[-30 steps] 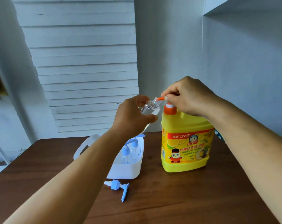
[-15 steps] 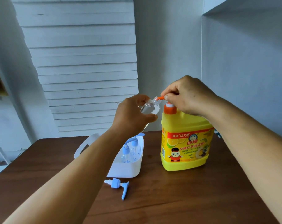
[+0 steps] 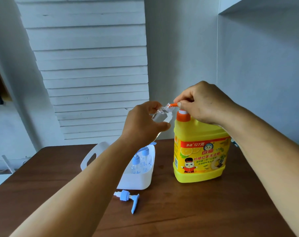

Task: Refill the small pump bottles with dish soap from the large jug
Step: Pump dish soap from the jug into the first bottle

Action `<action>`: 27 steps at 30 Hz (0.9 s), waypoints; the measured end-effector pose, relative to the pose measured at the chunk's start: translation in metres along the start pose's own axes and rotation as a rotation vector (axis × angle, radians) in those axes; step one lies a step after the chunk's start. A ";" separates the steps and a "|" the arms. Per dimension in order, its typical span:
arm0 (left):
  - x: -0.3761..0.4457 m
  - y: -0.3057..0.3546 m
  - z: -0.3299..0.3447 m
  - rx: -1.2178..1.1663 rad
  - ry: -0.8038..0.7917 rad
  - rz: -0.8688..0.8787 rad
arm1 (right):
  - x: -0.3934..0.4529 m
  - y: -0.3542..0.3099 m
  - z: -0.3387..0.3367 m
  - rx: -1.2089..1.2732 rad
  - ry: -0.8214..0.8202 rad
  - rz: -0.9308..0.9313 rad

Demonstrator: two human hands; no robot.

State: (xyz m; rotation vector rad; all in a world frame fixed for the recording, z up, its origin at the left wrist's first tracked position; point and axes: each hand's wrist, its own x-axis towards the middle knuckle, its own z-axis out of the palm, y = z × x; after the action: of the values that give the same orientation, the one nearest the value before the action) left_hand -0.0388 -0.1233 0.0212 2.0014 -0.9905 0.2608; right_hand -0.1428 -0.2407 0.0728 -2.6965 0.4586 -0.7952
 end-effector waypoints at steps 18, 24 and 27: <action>0.002 -0.004 0.003 0.004 0.013 -0.003 | 0.001 0.004 0.006 0.023 0.026 -0.003; -0.001 -0.002 0.004 -0.046 0.008 -0.046 | 0.000 0.001 0.005 0.000 0.051 -0.011; -0.003 -0.003 0.005 -0.079 -0.002 -0.076 | 0.003 0.001 0.002 0.005 0.098 -0.035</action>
State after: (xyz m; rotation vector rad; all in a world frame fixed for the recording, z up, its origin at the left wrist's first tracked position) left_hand -0.0397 -0.1252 0.0150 1.9630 -0.9100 0.1749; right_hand -0.1397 -0.2427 0.0722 -2.6769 0.4326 -0.9404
